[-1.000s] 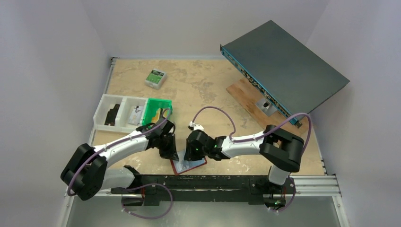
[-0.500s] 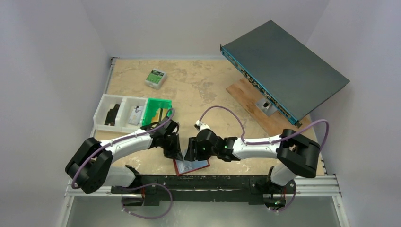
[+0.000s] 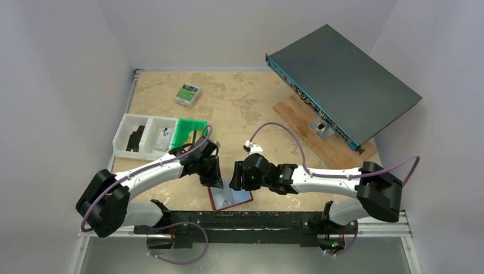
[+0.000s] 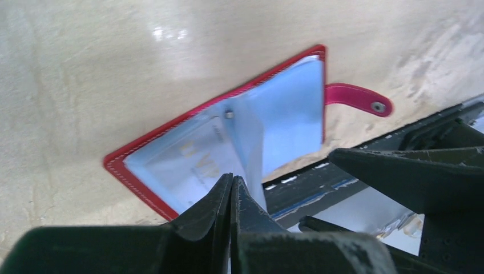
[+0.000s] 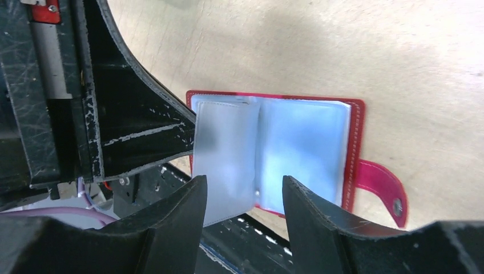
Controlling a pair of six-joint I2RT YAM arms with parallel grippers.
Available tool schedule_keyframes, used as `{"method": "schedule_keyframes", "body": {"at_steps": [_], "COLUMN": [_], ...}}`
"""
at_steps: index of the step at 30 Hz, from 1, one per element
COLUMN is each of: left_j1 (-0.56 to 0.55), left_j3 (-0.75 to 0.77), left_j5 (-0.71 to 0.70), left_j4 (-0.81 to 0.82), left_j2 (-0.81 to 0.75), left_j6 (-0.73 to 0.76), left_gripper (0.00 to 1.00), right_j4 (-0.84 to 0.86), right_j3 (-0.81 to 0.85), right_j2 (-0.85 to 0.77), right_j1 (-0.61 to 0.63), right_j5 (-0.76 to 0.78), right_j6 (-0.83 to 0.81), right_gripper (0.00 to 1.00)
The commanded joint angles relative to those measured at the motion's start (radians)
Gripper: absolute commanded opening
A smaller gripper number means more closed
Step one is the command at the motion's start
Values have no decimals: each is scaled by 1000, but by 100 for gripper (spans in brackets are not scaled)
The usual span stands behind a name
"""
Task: Take the credit cards out of the card holder
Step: Remove the credit card from the card holder.
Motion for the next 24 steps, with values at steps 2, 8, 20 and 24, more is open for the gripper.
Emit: {"method": "schedule_keyframes", "body": {"at_steps": [2,8,20,24], "left_j1": [-52,-107,-128,-97], "left_j3": [105,181,233,191], "left_j5": [13,46,-2,-87], "left_j4": [14,92,42,-63], "left_j2": [38,217,247,97], "left_j6": [7,-2,16,20], "left_gripper": [1,1,3,6], "right_j4": [-139,-227,-244,-192], "right_j3": [50,29,54,79], "right_j2": [-96,-175,-134,-93], "right_j1": [-4,-11,-7,1], "right_j5": [153,222,208,164], "right_j6": [22,41,-8,-50], "right_gripper": [52,52,52,52]}}
